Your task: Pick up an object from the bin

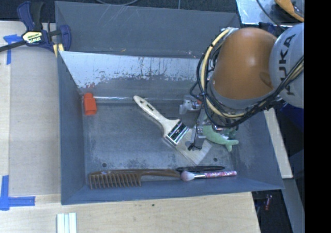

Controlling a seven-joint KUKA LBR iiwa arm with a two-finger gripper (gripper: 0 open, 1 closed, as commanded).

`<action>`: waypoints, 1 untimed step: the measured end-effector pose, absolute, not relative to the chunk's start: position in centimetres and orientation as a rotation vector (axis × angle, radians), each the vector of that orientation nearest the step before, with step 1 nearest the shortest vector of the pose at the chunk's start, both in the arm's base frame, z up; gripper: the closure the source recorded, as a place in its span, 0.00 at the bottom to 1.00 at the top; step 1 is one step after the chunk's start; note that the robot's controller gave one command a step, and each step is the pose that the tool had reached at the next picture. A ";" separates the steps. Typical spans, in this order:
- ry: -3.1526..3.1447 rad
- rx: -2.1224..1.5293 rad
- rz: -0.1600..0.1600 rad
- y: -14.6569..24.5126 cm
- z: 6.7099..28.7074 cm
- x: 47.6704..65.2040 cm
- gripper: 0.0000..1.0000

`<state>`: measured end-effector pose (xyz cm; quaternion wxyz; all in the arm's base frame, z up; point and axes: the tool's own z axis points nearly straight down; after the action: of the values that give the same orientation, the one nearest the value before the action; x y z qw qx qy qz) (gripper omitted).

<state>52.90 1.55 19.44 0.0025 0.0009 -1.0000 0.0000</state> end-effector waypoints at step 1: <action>-3.145 0.002 0.000 1.5 19.9 53.1 0.00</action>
Offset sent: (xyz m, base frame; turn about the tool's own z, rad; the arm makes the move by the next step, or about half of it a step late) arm 0.0225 -0.0724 -0.1244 -0.2952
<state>53.07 1.54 19.88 -0.0018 0.0006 -1.0000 -0.0001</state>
